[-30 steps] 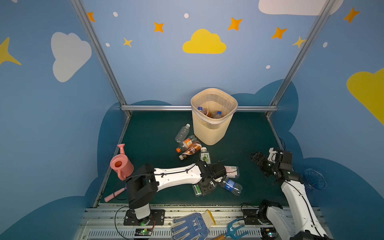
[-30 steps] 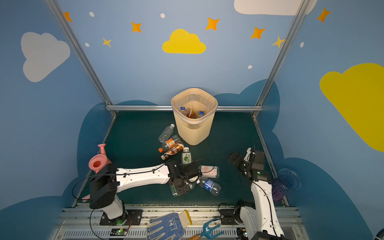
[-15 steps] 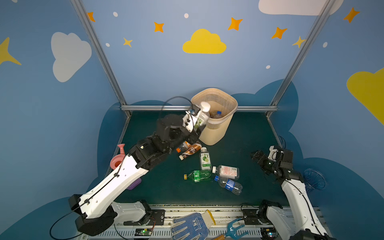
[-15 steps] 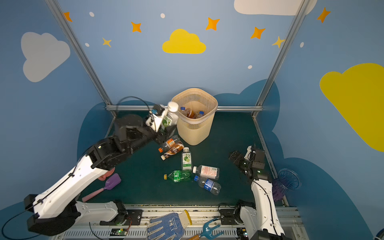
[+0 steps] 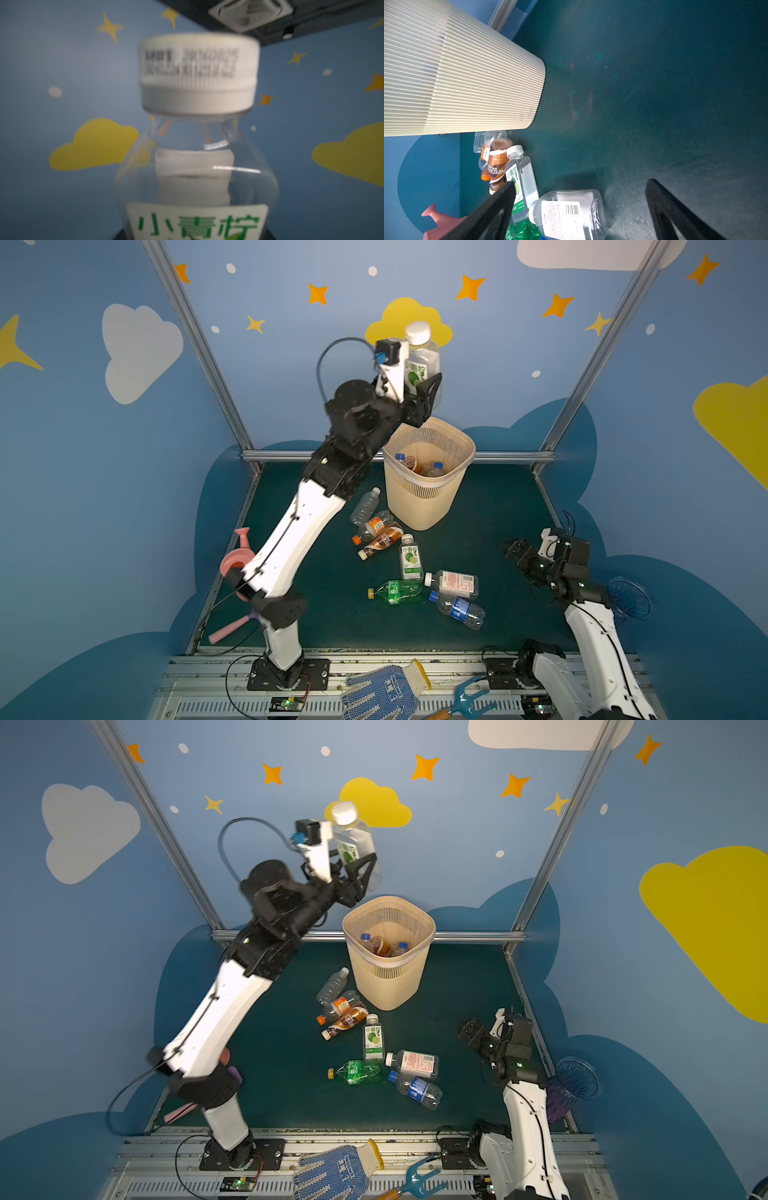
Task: Throw the plastic bottles in the bin
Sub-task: 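Lift the lime-label bottle with the left gripper over the bin and release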
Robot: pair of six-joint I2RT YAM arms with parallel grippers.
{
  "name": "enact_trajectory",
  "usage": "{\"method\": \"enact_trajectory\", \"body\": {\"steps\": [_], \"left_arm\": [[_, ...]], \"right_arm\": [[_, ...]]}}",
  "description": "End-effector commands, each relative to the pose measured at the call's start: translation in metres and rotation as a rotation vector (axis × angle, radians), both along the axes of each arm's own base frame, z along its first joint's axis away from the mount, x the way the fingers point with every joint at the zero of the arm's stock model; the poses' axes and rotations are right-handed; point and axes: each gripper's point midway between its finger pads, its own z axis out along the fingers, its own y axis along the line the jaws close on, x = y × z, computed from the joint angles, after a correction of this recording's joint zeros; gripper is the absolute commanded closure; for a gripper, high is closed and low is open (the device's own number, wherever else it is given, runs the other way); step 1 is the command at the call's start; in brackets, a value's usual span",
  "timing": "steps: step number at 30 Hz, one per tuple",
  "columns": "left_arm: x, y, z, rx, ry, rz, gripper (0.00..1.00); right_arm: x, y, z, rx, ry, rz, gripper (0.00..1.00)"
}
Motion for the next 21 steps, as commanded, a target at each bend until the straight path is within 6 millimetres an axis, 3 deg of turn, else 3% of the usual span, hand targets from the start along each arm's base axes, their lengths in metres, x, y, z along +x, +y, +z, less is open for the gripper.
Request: {"method": "enact_trajectory", "body": {"steps": [1,3,6,7,9,11,14,17,21], "left_arm": [[0.030,-0.024,-0.085,0.055,0.304,-0.047,0.26],[0.022,-0.020,-0.056,-0.006,0.229,-0.067,0.19],[-0.004,-0.002,-0.002,-0.054,0.097,-0.019,0.00],[-0.024,0.007,0.022,-0.072,0.022,-0.013,0.00],[-0.052,0.018,0.049,-0.085,-0.074,-0.008,0.00],[-0.073,0.026,0.062,-0.071,-0.113,-0.008,0.00],[-0.085,0.032,0.060,-0.020,-0.106,0.013,0.00],[-0.085,0.034,0.042,0.020,-0.072,0.036,0.00],[-0.079,0.044,-0.006,0.038,-0.002,0.093,0.00]], "right_arm": [[0.003,0.001,0.015,-0.016,-0.031,0.028,0.03],[0.001,-0.002,0.016,-0.036,-0.036,0.022,0.03],[0.001,-0.003,0.019,-0.037,-0.047,0.016,0.02],[0.001,-0.003,0.019,-0.033,-0.047,0.014,0.02],[0.002,-0.002,0.019,-0.018,-0.053,0.009,0.02],[0.003,-0.001,0.016,-0.003,-0.047,0.005,0.02],[0.003,0.002,0.014,0.013,-0.041,0.009,0.02],[0.002,0.003,0.014,0.019,-0.038,0.015,0.03],[-0.001,0.006,0.013,0.019,-0.032,0.025,0.03]]}}
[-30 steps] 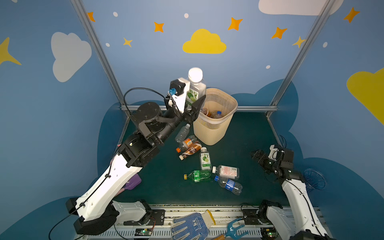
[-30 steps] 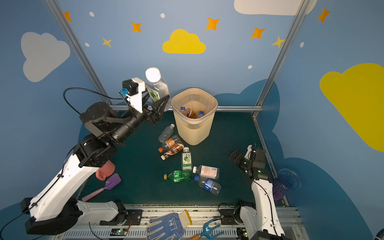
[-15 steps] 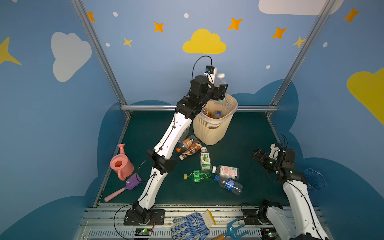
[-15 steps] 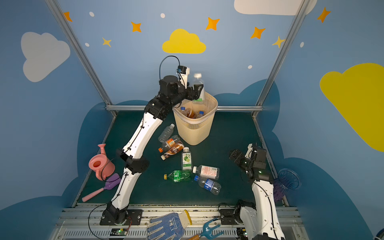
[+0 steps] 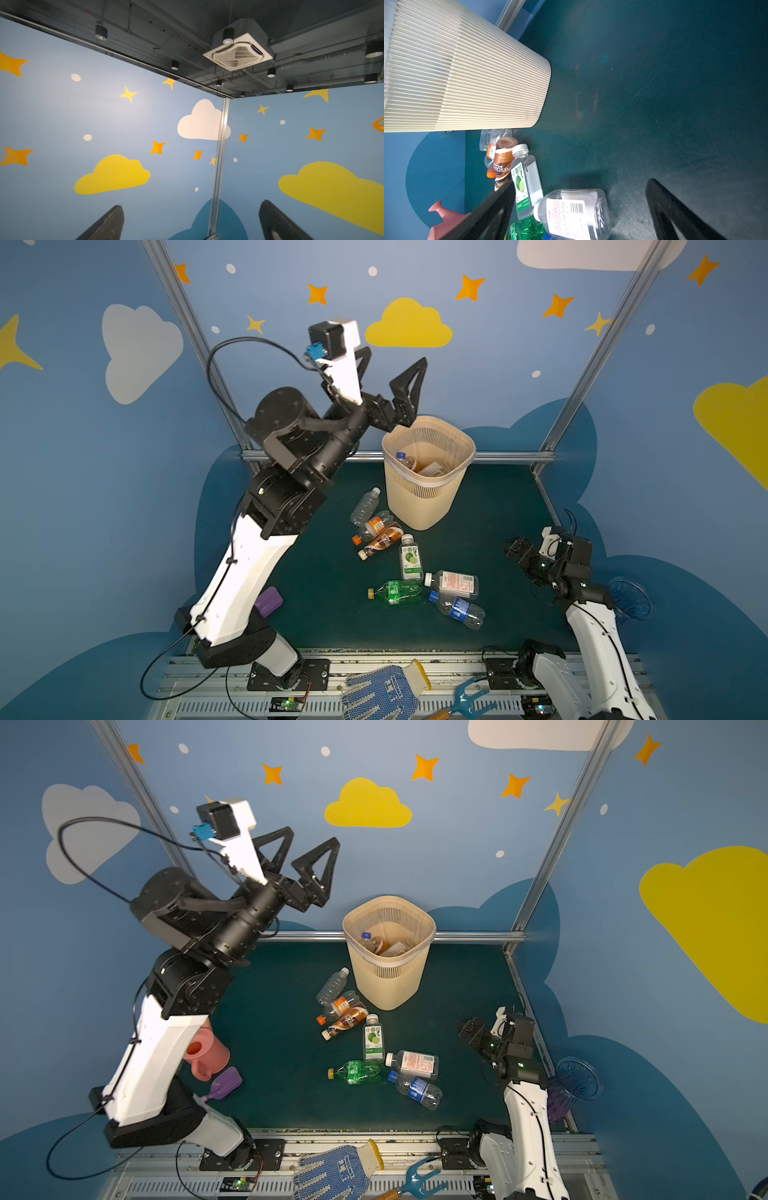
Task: Throw the plastic bottles in the bin
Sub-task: 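Lift the lime-label bottle with the left gripper over the bin and release, then draw the left arm back while the right gripper grasps the blue-labelled water bottle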
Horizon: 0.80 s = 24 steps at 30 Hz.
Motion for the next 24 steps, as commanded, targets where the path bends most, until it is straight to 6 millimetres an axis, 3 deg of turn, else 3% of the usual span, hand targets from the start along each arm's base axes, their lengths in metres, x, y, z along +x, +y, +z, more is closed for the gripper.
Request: {"method": "enact_trajectory", "body": {"steps": [1,6,13,15,20,24], "left_arm": [[0.060,-0.032,-0.108,0.140,0.196,0.082,0.00],[0.058,-0.008,-0.193,0.124,0.373,0.120,0.00],[0.038,0.008,-0.319,0.228,0.641,0.131,0.00],[0.031,0.021,-0.357,0.235,0.737,0.174,0.00],[0.014,0.059,-0.422,0.182,0.864,0.290,0.00],[0.008,0.093,-0.445,0.124,0.925,0.377,0.00]], "right_arm": [[-0.003,0.005,0.003,0.012,-0.005,0.021,0.03],[-0.008,0.015,-0.006,0.037,0.034,0.041,0.03],[-0.012,0.032,-0.022,0.048,0.075,0.073,0.03],[-0.014,0.039,-0.027,0.036,0.092,0.100,0.03],[-0.021,0.052,-0.033,0.003,0.123,0.164,0.04],[-0.032,0.069,-0.032,-0.043,0.129,0.266,0.06]]}}
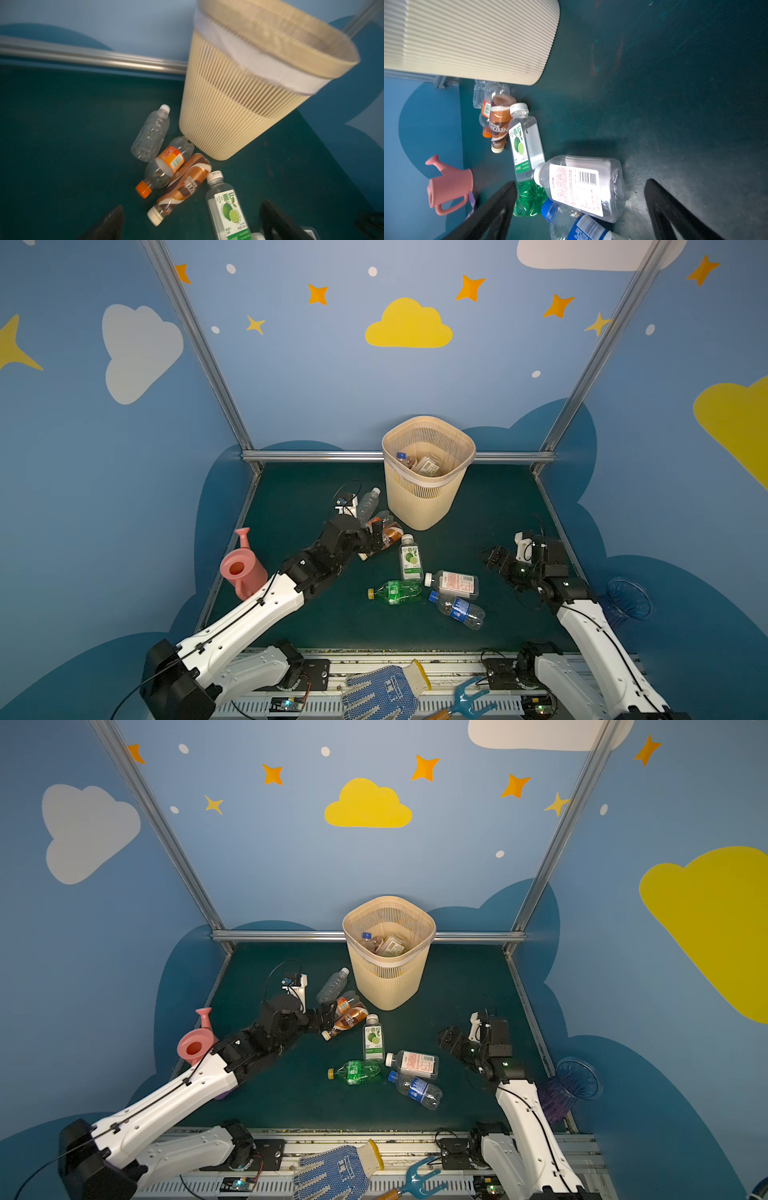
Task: Throw the plastic bottles in the bin
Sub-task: 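Draw the left arm back while the right gripper grasps the blue-labelled water bottle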
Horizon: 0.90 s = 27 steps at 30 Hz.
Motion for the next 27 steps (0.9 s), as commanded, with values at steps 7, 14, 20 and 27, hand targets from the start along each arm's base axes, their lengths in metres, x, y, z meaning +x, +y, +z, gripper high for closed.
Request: {"method": "enact_trajectory", "body": {"steps": [7,14,20,27], "left_arm": [[-0.004,0.065,-0.012,-0.076,0.044,0.223,0.00],[-0.007,0.085,-0.020,-0.136,0.075,0.276,0.00],[-0.009,0.090,-0.027,-0.158,0.097,0.294,0.00],[-0.013,0.095,-0.031,-0.166,0.102,0.307,0.00]], "right_arm": [[-0.037,0.035,-0.010,-0.112,0.051,0.246,0.14],[-0.056,0.061,-0.019,-0.169,0.062,0.409,0.20],[-0.071,0.076,-0.026,-0.239,0.075,0.535,0.19],[-0.084,0.085,-0.041,-0.319,0.126,0.638,0.15]]}}
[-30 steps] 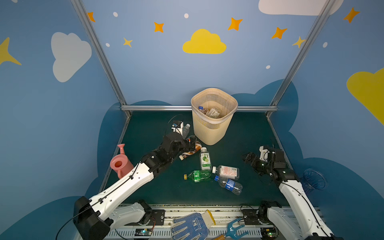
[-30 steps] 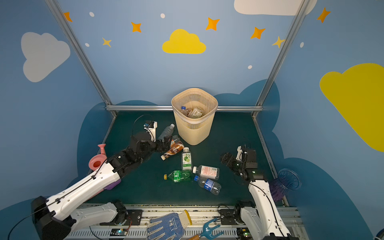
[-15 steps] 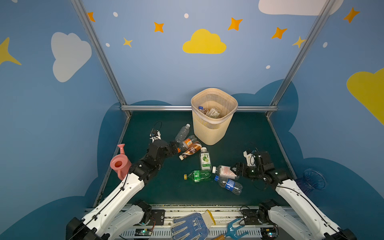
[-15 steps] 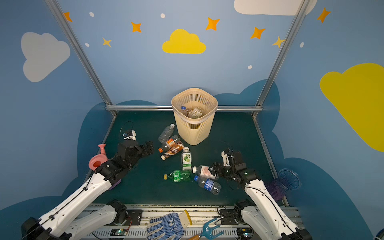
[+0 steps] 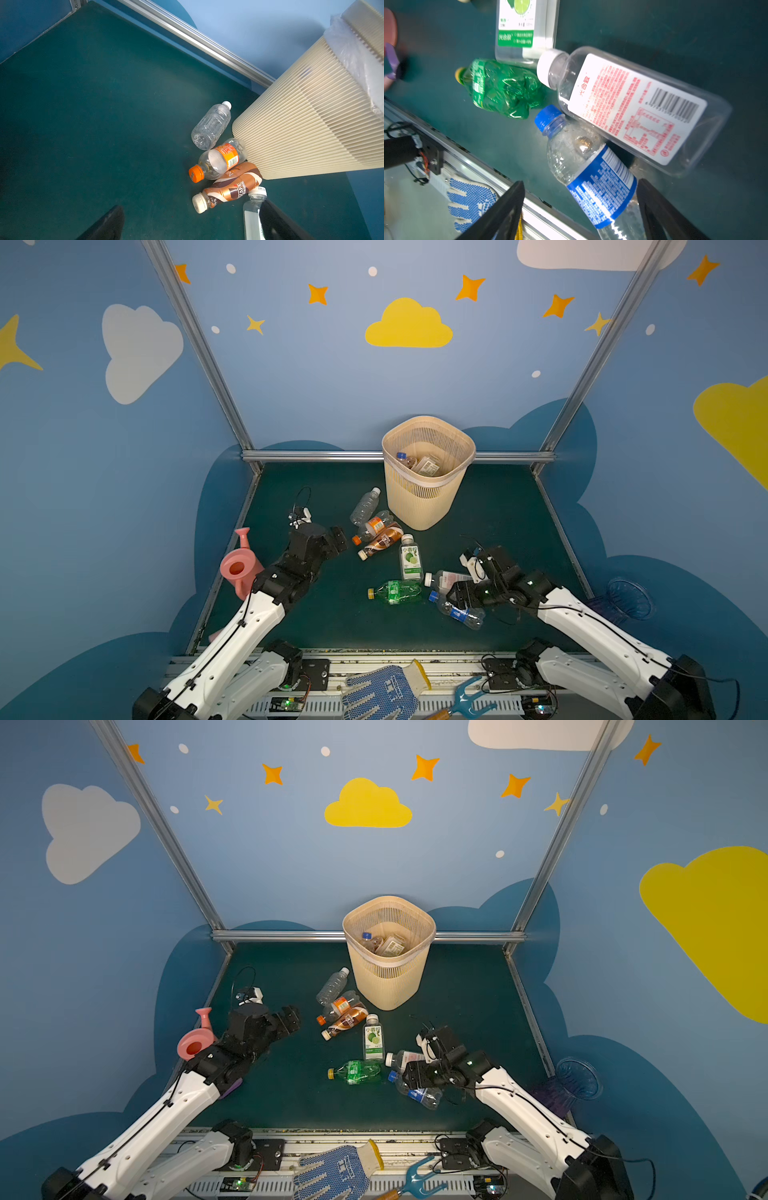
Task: Throw the plastic bottles in the bin
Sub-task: 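Draw the left arm back while the right gripper grasps the blue-labelled water bottle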
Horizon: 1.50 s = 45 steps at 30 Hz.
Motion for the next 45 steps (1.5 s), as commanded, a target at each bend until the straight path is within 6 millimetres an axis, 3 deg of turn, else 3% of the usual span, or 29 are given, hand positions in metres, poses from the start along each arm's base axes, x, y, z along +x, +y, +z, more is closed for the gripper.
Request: {"method": "enact_trajectory", "body": {"steps": [1,7,24,37,45], "left_arm": [[-0.004,0.003,-0.002,-0.010,0.009,0.010,0.00],[-0.009,0.008,-0.004,-0.016,0.005,0.022,0.00],[-0.020,0.018,-0.009,-0.016,0.005,0.047,0.00],[-0.027,0.025,-0.010,-0.007,0.003,0.066,0.00],[-0.028,0.028,-0.013,-0.007,0.005,0.074,0.00]], "right_arm": [[-0.004,0.001,0.000,-0.054,-0.004,0.054,0.15],[-0.008,0.009,0.000,-0.097,-0.001,0.123,0.15],[-0.022,0.019,-0.026,-0.335,0.065,0.285,0.13],[-0.034,0.027,-0.052,-0.530,0.150,0.368,0.26],[-0.033,0.034,-0.055,-0.566,0.137,0.393,0.47]]}}
